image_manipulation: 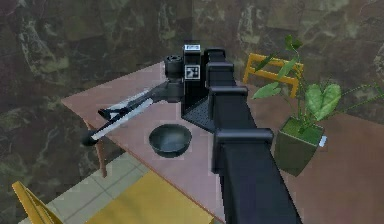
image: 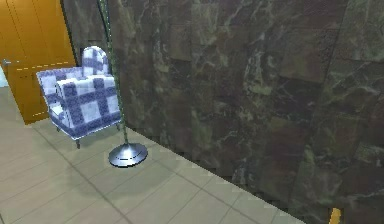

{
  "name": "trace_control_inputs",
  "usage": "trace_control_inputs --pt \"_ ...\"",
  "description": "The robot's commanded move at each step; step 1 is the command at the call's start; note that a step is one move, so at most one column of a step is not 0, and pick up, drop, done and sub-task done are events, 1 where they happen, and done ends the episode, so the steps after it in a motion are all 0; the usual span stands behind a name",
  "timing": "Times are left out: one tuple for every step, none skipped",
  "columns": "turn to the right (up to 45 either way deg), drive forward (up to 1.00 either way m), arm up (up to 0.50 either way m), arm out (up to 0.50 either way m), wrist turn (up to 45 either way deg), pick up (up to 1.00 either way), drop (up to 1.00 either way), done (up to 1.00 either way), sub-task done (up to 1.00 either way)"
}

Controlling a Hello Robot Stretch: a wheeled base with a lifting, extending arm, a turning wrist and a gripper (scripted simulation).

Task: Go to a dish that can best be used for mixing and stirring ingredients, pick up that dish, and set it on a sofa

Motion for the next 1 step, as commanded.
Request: trace_control_inputs --pt "0.0 0.00 0.00 0.00 45.0 0.00 0.00 0.00 0.00"
